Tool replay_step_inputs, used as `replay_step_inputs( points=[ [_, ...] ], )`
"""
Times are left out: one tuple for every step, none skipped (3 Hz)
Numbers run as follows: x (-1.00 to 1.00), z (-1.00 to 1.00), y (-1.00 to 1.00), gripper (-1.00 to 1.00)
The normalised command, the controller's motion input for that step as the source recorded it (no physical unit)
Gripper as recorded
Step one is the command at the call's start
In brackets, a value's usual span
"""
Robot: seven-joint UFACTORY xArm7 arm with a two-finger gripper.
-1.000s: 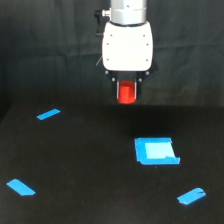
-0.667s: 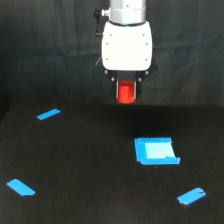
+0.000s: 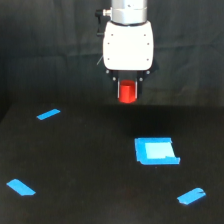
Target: Pick up the red object from the table
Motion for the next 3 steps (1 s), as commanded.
replay_step_inputs(
  points=[
    [0.04, 0.02, -0.02, -0.90],
    [0.02, -0.03, 0.02, -0.83],
    [-0.05, 0.09, 0.06, -0.88]
  ],
)
